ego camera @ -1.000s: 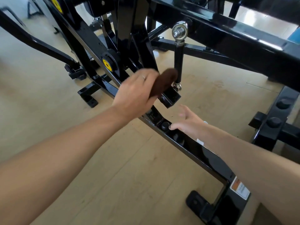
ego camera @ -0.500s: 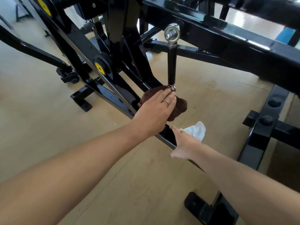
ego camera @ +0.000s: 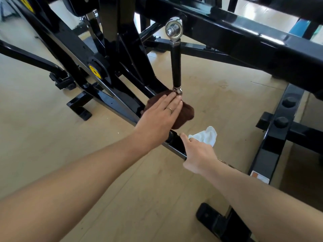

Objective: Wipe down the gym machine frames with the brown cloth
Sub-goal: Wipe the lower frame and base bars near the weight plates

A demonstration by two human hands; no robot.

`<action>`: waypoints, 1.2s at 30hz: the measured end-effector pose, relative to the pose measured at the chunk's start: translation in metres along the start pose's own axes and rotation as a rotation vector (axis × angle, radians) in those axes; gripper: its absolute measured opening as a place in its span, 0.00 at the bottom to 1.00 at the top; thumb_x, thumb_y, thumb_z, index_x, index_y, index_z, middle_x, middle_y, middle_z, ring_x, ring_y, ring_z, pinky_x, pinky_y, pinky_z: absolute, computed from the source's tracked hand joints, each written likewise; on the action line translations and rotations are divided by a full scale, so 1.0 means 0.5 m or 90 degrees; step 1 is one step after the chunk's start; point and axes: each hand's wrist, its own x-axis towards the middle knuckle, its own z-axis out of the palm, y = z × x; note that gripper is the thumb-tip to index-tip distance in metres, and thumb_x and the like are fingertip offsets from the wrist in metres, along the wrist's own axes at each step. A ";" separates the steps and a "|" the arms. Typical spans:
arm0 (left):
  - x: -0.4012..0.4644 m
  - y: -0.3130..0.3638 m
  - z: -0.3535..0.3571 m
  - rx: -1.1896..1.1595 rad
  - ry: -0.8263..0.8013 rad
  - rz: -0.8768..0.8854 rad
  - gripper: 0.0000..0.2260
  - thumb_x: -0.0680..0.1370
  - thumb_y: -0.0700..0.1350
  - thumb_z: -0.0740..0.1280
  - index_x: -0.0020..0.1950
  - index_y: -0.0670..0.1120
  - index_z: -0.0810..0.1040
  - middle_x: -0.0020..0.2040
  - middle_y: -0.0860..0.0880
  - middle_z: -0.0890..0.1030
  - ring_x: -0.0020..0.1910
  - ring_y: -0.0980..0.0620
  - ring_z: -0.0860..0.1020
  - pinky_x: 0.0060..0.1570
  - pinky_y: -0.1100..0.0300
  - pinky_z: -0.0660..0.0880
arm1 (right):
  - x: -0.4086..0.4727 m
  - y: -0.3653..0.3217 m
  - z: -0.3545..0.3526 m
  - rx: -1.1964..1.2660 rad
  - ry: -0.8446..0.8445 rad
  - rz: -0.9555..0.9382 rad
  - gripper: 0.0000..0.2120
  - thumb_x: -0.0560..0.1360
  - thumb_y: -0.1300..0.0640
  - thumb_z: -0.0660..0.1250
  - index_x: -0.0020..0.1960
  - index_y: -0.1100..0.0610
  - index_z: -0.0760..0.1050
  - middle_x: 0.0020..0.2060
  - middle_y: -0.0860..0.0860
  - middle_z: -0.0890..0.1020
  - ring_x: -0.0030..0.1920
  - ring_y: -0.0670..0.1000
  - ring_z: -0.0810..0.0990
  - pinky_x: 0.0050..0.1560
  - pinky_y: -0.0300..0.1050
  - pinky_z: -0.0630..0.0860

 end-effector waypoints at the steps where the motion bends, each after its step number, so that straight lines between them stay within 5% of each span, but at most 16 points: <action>1: -0.002 0.013 0.003 0.010 -0.010 0.032 0.36 0.77 0.42 0.69 0.82 0.41 0.58 0.82 0.43 0.59 0.82 0.44 0.53 0.77 0.51 0.39 | -0.002 -0.002 0.002 -0.005 0.009 0.003 0.42 0.69 0.60 0.69 0.78 0.50 0.53 0.51 0.50 0.74 0.43 0.55 0.72 0.39 0.47 0.68; 4: 0.005 -0.016 -0.003 0.022 0.002 0.073 0.35 0.75 0.42 0.70 0.81 0.43 0.61 0.81 0.45 0.63 0.81 0.44 0.57 0.80 0.48 0.48 | -0.006 -0.001 0.013 -0.007 0.032 0.006 0.41 0.70 0.58 0.69 0.77 0.50 0.53 0.54 0.49 0.74 0.47 0.56 0.75 0.41 0.47 0.69; 7: 0.014 -0.116 -0.025 0.053 0.001 0.001 0.35 0.76 0.41 0.68 0.81 0.44 0.60 0.80 0.44 0.64 0.81 0.43 0.58 0.78 0.45 0.61 | -0.004 0.004 0.017 0.002 0.043 -0.002 0.40 0.70 0.58 0.69 0.76 0.50 0.53 0.54 0.48 0.74 0.49 0.56 0.76 0.42 0.48 0.69; 13: -0.024 -0.055 0.010 0.036 0.029 -0.075 0.38 0.76 0.40 0.68 0.83 0.40 0.54 0.82 0.42 0.57 0.82 0.42 0.52 0.78 0.47 0.45 | -0.001 -0.001 0.018 -0.011 0.036 0.007 0.41 0.70 0.57 0.69 0.77 0.50 0.52 0.54 0.49 0.74 0.46 0.56 0.72 0.42 0.48 0.70; 20: -0.040 -0.064 0.009 0.028 0.022 0.022 0.36 0.77 0.41 0.66 0.83 0.42 0.54 0.82 0.43 0.58 0.82 0.43 0.53 0.80 0.47 0.52 | 0.004 -0.001 0.010 -0.002 0.004 0.009 0.39 0.68 0.56 0.68 0.75 0.49 0.55 0.52 0.47 0.74 0.45 0.54 0.73 0.39 0.47 0.68; 23: -0.056 -0.110 -0.014 -0.027 0.044 -0.110 0.36 0.77 0.41 0.66 0.83 0.43 0.54 0.82 0.45 0.58 0.82 0.45 0.52 0.79 0.46 0.54 | 0.017 0.002 -0.003 0.107 -0.070 0.031 0.39 0.67 0.53 0.69 0.74 0.46 0.57 0.50 0.45 0.75 0.47 0.51 0.78 0.42 0.47 0.71; 27: -0.078 -0.117 -0.035 -0.321 0.160 -0.300 0.32 0.75 0.35 0.67 0.79 0.44 0.65 0.77 0.46 0.67 0.77 0.46 0.63 0.76 0.49 0.64 | 0.043 0.010 -0.037 0.318 -0.184 0.106 0.44 0.67 0.48 0.74 0.77 0.44 0.55 0.48 0.48 0.75 0.46 0.48 0.74 0.42 0.43 0.70; 30: -0.051 -0.141 -0.056 -0.485 0.316 -0.555 0.25 0.76 0.34 0.64 0.73 0.46 0.71 0.67 0.51 0.73 0.65 0.53 0.72 0.68 0.54 0.73 | 0.041 0.021 -0.045 0.241 -0.209 0.089 0.26 0.65 0.46 0.75 0.56 0.48 0.67 0.42 0.47 0.73 0.44 0.47 0.71 0.39 0.43 0.65; 32: -0.027 -0.152 -0.070 -0.556 0.374 -0.639 0.23 0.75 0.35 0.61 0.70 0.46 0.73 0.63 0.52 0.75 0.61 0.53 0.74 0.64 0.52 0.76 | 0.033 0.019 -0.034 0.177 -0.200 0.074 0.22 0.64 0.47 0.74 0.46 0.48 0.63 0.41 0.48 0.73 0.42 0.49 0.72 0.38 0.44 0.65; 36: 0.022 -0.114 -0.071 -0.628 0.322 -0.694 0.28 0.76 0.33 0.61 0.76 0.47 0.68 0.72 0.48 0.69 0.74 0.46 0.67 0.75 0.47 0.68 | 0.030 0.000 -0.030 0.091 -0.153 0.076 0.23 0.64 0.46 0.74 0.45 0.49 0.60 0.37 0.47 0.72 0.38 0.47 0.70 0.36 0.43 0.60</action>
